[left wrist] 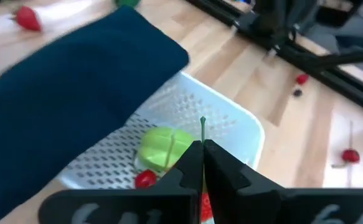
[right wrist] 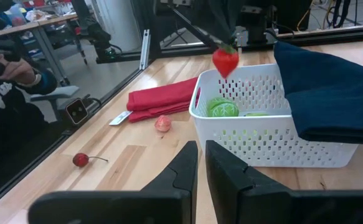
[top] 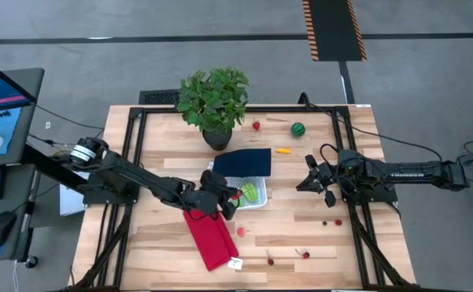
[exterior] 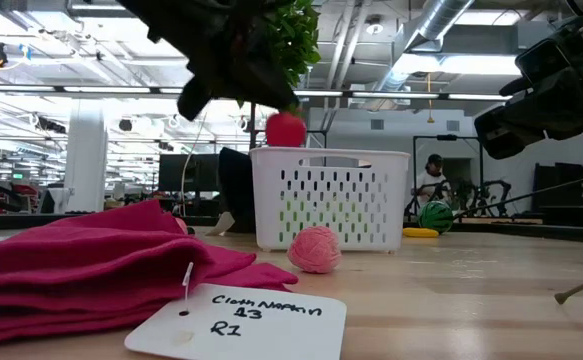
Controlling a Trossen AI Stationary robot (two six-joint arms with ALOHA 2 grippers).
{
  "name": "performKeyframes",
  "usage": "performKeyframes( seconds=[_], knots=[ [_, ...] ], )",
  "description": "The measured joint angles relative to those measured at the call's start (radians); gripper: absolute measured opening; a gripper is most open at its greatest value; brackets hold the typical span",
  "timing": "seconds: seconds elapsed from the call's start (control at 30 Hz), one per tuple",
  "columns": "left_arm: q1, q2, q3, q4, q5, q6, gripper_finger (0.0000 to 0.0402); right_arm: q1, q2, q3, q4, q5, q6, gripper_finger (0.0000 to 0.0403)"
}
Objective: Pick and placing Produce into tupperware
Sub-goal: Put the left strawberry into the bin, then put the peach into the bin
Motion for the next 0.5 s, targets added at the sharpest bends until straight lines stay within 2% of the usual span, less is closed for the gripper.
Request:
performKeyframes(
  seconds=[0.3,0.5],
  knots=[
    [0.031,0.007,0.002,0.037,0.073,0.091,0.0006,0.000,0.000,0.000,0.000,0.000,0.000,0.0056],
    [0.031,0.007,0.002,0.024,0.048,0.102,0.0068,0.000,0.000,0.000,-0.001,0.000,0.000,0.0056]
  ],
)
